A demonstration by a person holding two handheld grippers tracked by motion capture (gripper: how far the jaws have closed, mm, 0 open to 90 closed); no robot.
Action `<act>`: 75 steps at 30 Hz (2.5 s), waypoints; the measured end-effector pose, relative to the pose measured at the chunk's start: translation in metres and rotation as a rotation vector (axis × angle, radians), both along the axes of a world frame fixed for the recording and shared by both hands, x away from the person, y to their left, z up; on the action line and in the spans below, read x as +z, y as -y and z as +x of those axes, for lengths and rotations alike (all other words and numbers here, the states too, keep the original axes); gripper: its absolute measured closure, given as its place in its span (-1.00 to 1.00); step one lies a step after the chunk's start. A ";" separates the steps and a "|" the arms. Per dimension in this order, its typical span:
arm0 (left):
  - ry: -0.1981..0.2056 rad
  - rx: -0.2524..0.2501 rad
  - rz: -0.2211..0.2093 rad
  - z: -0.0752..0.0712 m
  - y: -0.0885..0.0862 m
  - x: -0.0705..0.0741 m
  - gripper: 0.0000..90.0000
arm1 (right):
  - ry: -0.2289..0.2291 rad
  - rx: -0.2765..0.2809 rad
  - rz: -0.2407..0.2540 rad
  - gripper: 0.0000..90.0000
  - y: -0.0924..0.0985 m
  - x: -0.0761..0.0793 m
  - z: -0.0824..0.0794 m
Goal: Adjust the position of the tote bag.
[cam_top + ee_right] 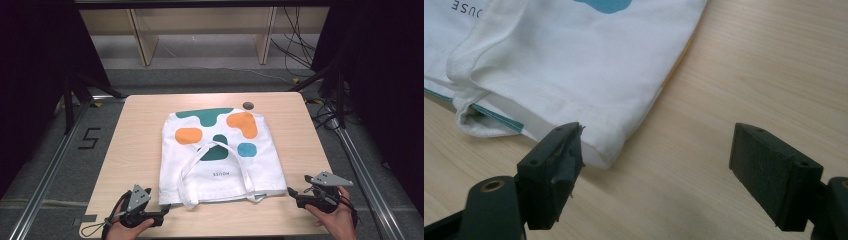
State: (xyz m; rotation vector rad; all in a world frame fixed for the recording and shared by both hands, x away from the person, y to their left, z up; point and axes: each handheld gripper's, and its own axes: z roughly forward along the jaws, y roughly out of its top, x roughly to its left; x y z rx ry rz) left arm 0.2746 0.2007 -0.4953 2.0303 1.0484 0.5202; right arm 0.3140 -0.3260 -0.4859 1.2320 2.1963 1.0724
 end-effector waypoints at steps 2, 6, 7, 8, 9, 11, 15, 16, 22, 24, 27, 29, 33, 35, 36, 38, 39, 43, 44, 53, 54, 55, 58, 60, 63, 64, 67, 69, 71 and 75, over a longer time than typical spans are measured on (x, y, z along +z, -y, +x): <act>0.002 0.001 0.010 0.000 -0.001 0.001 -0.67 | 0.000 0.002 0.000 -0.50 0.000 0.000 0.000; -0.004 0.003 0.008 0.000 -0.001 0.000 -0.66 | -0.004 0.007 0.001 -0.50 -0.001 0.000 0.000; 0.005 0.004 0.014 0.000 -0.001 0.000 -0.66 | -0.004 0.007 0.001 -0.50 -0.001 0.000 0.000; 0.007 -0.004 0.018 0.000 -0.001 0.000 -0.66 | 0.000 0.003 -0.001 -0.51 -0.002 0.000 0.000; 0.012 -0.014 0.035 0.000 -0.001 0.001 -0.65 | 0.000 0.010 -0.005 -0.51 -0.002 -0.001 0.001; 0.017 -0.012 0.031 0.000 0.000 0.000 -0.64 | 0.002 0.003 -0.024 -0.51 -0.002 -0.001 0.000; 0.019 -0.007 0.035 0.000 0.001 -0.001 -0.62 | -0.012 0.016 -0.013 -0.51 -0.003 -0.001 0.001; 0.016 -0.013 0.042 -0.001 0.001 0.000 -0.60 | 0.014 0.004 -0.034 -0.51 -0.003 -0.001 0.001; 0.018 -0.011 0.071 0.000 0.003 -0.002 -0.45 | 0.011 0.012 -0.035 -0.51 -0.003 -0.001 0.001; 0.015 -0.043 0.106 0.000 0.002 -0.001 -0.43 | 0.014 0.002 -0.032 -0.51 -0.003 -0.001 0.001; 0.011 -0.027 0.105 0.000 0.008 -0.004 -0.42 | -0.040 -0.016 -0.016 -0.51 -0.006 -0.001 -0.002; 0.011 -0.031 0.132 0.000 0.008 -0.004 -0.42 | -0.011 0.006 -0.034 -0.51 -0.005 -0.002 0.001; -0.008 -0.046 0.205 0.003 0.013 -0.007 -0.39 | -0.018 0.018 -0.034 -0.51 -0.006 -0.003 0.002; -0.016 -0.050 0.209 0.003 0.014 -0.008 -0.39 | -0.014 0.019 -0.023 -0.51 -0.006 -0.003 0.002; -0.020 -0.047 0.219 0.003 0.015 -0.009 -0.39 | -0.009 0.016 -0.036 -0.51 -0.006 -0.003 0.002; -0.025 -0.041 0.242 0.003 0.015 -0.010 -0.39 | -0.012 0.013 -0.034 -0.51 -0.006 -0.003 0.002; -0.024 -0.039 0.252 0.003 0.015 -0.011 -0.39 | -0.013 0.019 -0.038 -0.50 -0.006 -0.003 0.002; -0.038 -0.021 0.272 0.004 0.011 -0.010 -0.34 | -0.035 -0.006 -0.014 -0.49 -0.008 -0.003 0.000; -0.039 -0.012 0.270 0.005 0.010 -0.009 -0.33 | -0.033 -0.001 -0.015 -0.49 -0.008 -0.003 0.001; 0.024 -0.003 0.231 0.011 0.015 -0.005 -0.32 | -0.013 0.023 -0.030 -0.48 -0.006 -0.001 0.003; 0.024 -0.003 0.231 0.011 0.015 -0.005 -0.32 | -0.010 0.021 -0.036 -0.47 -0.006 -0.001 0.003; 0.049 -0.004 0.231 0.012 0.016 0.000 -0.33 | 0.001 0.022 -0.038 -0.41 -0.007 -0.002 0.002; 0.083 0.014 0.220 0.015 0.017 0.001 -0.36 | 0.005 0.034 -0.058 -0.37 -0.008 -0.002 0.002; 0.117 0.012 0.187 0.020 0.019 0.001 -0.33 | -0.012 0.037 -0.043 -0.37 -0.013 -0.002 0.000; 0.135 -0.013 0.223 0.029 0.025 0.002 -0.13 | -0.003 0.084 -0.060 -0.37 -0.015 -0.002 0.000; 0.135 -0.013 0.223 0.029 0.025 0.002 -0.09 | -0.003 0.084 -0.060 -0.37 -0.015 -0.002 0.000; 0.131 -0.018 0.223 0.035 0.026 0.001 0.06 | 0.003 0.121 -0.132 -0.37 -0.022 -0.008 0.003; 0.106 -0.015 0.233 0.038 0.025 0.000 0.11 | -0.006 0.134 -0.158 -0.37 -0.028 -0.011 0.006; 0.098 -0.015 0.233 0.038 0.025 0.000 0.14 | -0.014 0.134 -0.177 -0.37 -0.032 -0.011 0.007; 0.071 0.005 0.252 0.035 0.024 0.000 0.11 | -0.010 0.128 -0.237 -0.34 -0.041 -0.013 0.015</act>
